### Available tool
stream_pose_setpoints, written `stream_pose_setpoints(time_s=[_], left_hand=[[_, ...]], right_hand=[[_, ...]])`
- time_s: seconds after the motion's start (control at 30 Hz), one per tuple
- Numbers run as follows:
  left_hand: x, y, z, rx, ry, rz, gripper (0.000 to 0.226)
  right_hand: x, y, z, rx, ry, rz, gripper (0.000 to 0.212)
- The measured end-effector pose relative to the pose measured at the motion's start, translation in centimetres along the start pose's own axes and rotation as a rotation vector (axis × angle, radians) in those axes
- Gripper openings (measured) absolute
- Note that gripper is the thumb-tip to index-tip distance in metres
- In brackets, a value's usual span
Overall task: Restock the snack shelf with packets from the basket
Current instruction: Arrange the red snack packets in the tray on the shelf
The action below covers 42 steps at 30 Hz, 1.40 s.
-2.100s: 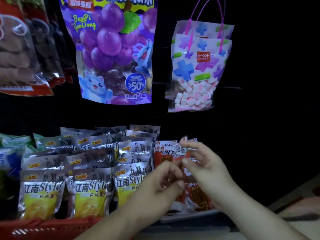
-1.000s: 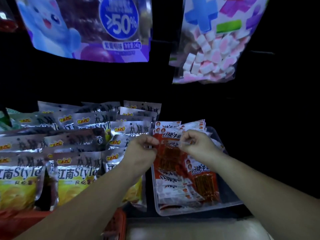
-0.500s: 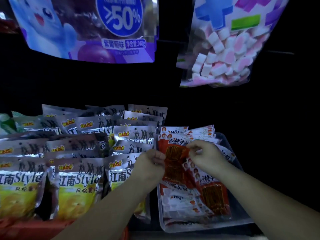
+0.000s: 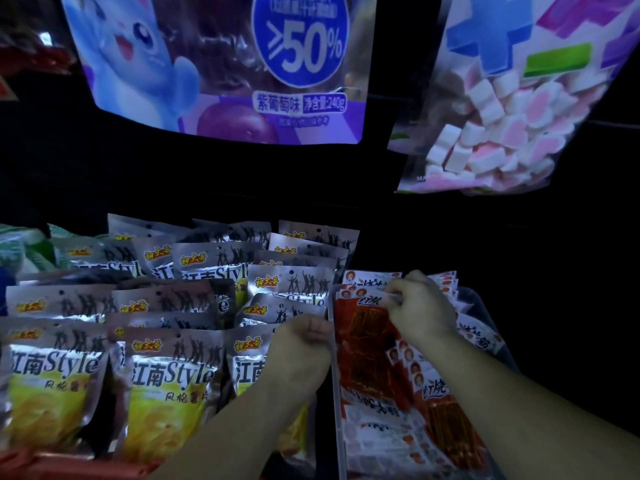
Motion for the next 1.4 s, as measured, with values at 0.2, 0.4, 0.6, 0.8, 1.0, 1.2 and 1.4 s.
stream_pose_setpoints(time_s=[0.2, 0.4, 0.6, 0.8, 1.0, 1.2, 1.4], left_hand=[[-1.1, 0.2, -1.4, 0.018, 0.048, 0.016, 0.025], [-5.4, 0.5, -6.7, 0.011, 0.338, 0.109, 0.019], [-8.1, 1.8, -7.2, -0.138, 0.287, 0.295, 0.022], [-9.8, 1.1, -6.9, -0.298, 0.198, 0.27, 0.025], [-9.9, -0.8, -7.0, -0.352, 0.202, 0.126, 0.039], [-10.4, -1.1, -7.5, -0.239, 0.266, 0.14, 0.026], [-9.8, -2.5, -7.6, -0.264, 0.295, 0.076, 0.037]], right_hand=[[0.2, -5.9, 2.6, 0.179, -0.154, -0.119, 0.009], [-2.4, -10.8, 6.1, 0.736, -0.105, 0.193, 0.028], [-6.6, -11.3, 7.5, 0.89, -0.079, 0.504, 0.018], [-8.6, -12.4, 5.3, 0.962, 0.09, 0.253, 0.02], [-10.2, -12.9, 6.4, 1.052, 0.108, 0.172, 0.066], [-10.3, -12.7, 7.6, 0.891, 0.042, 0.098, 0.03], [-10.4, -10.4, 9.1, 1.005, 0.06, 0.286, 0.058]])
Point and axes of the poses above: each hand's wrist, its own x-axis towards the middle knuckle, its own y-axis out of the palm, z = x × y, the point moved 10 cm from there along x, towards the middle knuckle, and after that the axes turned 6 degrees about -y, right-handed, at the moved point
